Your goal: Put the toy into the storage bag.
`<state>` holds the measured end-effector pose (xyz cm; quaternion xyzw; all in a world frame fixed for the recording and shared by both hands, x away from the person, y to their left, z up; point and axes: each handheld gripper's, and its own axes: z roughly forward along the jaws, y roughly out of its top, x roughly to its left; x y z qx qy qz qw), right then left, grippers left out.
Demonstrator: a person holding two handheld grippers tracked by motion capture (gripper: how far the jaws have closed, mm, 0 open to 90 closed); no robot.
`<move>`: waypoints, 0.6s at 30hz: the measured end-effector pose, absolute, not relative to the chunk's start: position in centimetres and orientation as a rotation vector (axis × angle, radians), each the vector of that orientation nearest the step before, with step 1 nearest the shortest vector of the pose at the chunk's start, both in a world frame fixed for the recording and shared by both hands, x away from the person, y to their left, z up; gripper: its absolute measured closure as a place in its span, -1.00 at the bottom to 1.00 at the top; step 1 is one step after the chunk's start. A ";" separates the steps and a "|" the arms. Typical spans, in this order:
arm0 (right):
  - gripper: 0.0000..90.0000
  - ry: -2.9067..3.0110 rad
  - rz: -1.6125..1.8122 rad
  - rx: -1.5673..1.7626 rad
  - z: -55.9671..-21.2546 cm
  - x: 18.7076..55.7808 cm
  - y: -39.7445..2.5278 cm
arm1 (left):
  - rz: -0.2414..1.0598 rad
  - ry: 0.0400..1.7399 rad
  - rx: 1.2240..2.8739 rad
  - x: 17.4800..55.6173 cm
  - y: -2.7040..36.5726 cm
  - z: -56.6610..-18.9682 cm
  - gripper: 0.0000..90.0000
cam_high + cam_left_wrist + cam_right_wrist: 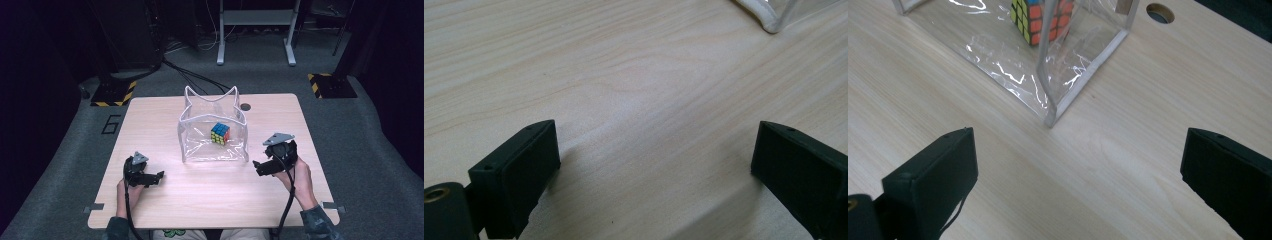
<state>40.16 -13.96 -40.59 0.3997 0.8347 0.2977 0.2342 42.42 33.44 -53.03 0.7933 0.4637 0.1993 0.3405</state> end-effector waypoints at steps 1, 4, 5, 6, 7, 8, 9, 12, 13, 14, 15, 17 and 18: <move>-0.98 2.287 0.820 1.116 -40.9 40.0 -14.0 | 0.519 1.207 2.064 42.4 33.4 -53.0 -0.89; -0.97 2.282 0.818 1.129 -41.7 39.8 -14.5 | 0.519 1.207 2.064 42.4 33.4 -53.0 -0.89; -0.97 2.280 0.819 1.139 -42.1 39.6 -14.6 | 0.518 1.207 2.064 42.4 33.4 -53.0 -0.89; -0.97 2.283 0.817 1.140 -42.4 39.6 -14.8 | 0.519 1.207 2.064 42.4 33.4 -53.0 -0.89; -0.97 2.283 0.817 1.148 -42.7 39.5 -14.9 | 0.517 1.208 2.063 42.4 33.4 -53.0 -0.89; -0.97 2.281 0.815 1.154 -43.1 39.4 -15.0 | 0.519 1.207 2.064 42.4 33.4 -53.0 -0.89; -0.97 2.279 0.806 1.163 -43.6 39.3 -15.2 | 0.518 1.208 2.063 42.4 33.4 -53.0 -0.89; -0.97 2.283 0.778 1.191 -44.7 39.1 -15.5 | 0.518 1.208 2.063 42.4 33.4 -53.0 -0.89; -0.97 2.291 0.779 1.188 -45.0 39.1 -15.6 | 0.520 1.207 2.065 42.4 33.4 -53.0 -0.89; -0.97 2.295 0.779 1.206 -45.4 39.0 -15.8 | 0.518 1.209 2.062 42.4 33.4 -53.0 -0.89; -0.97 2.296 0.771 1.206 -45.7 39.0 -16.0 | 0.519 1.208 2.064 42.4 33.4 -53.0 -0.89; -0.97 2.296 0.773 1.224 -46.3 38.8 -16.2 | 0.519 1.208 2.064 42.4 33.4 -53.0 -0.89; -0.97 2.295 0.774 1.231 -46.6 38.8 -16.4 | 0.519 1.208 2.064 42.4 33.4 -53.0 -0.89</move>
